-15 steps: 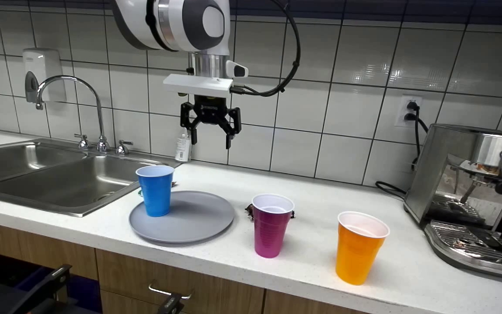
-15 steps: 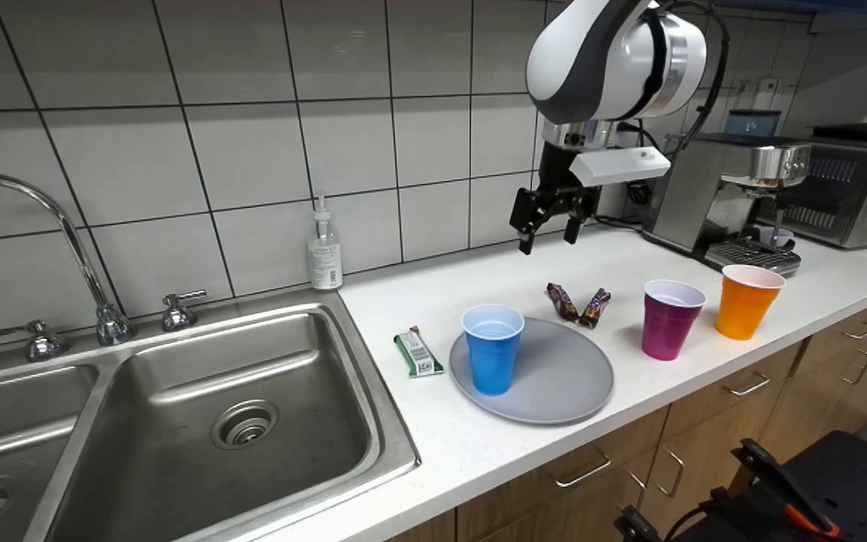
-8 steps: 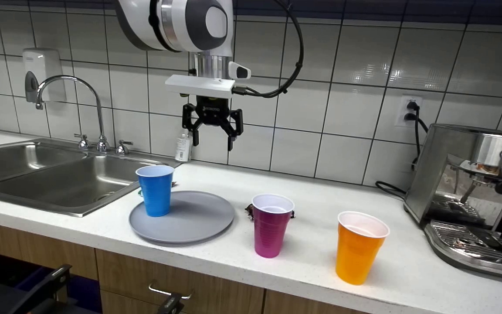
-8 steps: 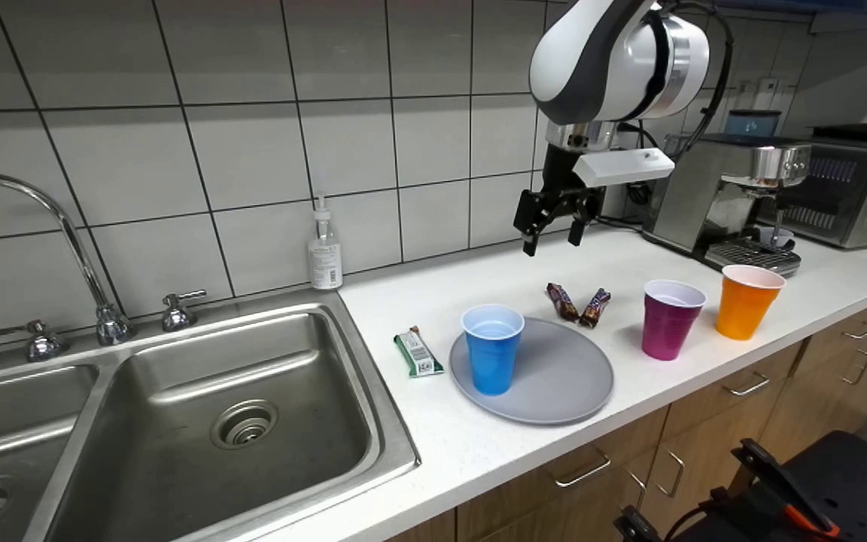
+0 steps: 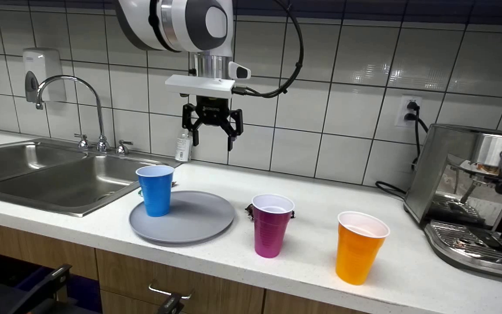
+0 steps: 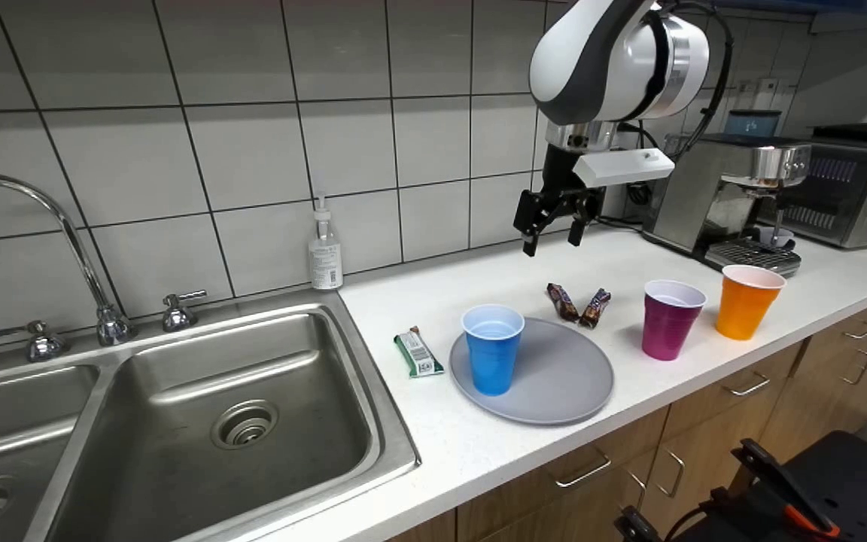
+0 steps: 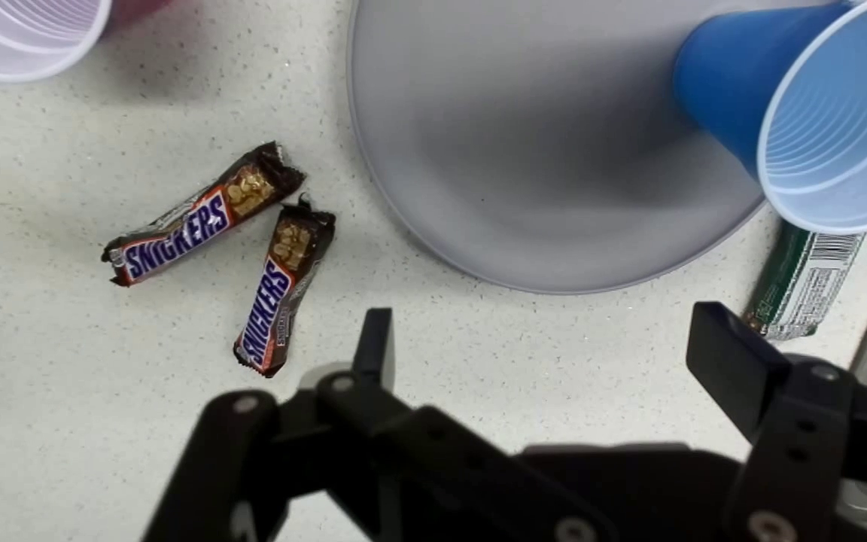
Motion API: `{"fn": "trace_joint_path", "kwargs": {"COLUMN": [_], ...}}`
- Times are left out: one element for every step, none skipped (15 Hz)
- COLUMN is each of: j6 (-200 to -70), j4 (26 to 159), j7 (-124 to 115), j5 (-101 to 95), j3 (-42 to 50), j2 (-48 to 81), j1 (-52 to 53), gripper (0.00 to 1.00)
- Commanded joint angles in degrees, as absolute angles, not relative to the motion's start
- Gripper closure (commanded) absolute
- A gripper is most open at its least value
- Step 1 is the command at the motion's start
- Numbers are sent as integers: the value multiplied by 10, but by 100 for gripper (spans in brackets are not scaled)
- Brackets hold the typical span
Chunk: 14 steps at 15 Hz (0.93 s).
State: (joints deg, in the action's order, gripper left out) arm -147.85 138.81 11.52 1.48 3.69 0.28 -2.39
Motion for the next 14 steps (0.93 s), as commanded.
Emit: {"fn": "trace_joint_path", "kwargs": {"j6": [-1477, -1477, -1478, -1480, -1478, -1477, -1474, -1474, -1475, -1477, -1475, -1477, -1477, -1473], "j4": [1384, 1380, 1378, 1376, 1373, 1368, 1364, 1361, 1358, 1357, 1356, 1355, 1354, 1350], "j7": [79, 56, 35, 13, -7, -35, -59, -86, -113, -145, -171, -198, -222, -243], "j5": [-3, -10, -17, -25, -33, -45, -56, -69, -85, -104, -120, -138, -153, -164], "j3": [38, 41, 44, 48, 51, 56, 60, 64, 68, 72, 76, 79, 82, 84], "j2": [3, 4, 4, 5, 6, 9, 9, 10, 10, 9, 8, 7, 7, 8], "j1": [-30, -33, -35, -39, -42, -47, -51, -55, -58, -62, -65, -68, -70, -72], "gripper": [0, 0, 0, 0, 0, 0, 0, 0, 0, 0, 0, 0, 0, 0]}}
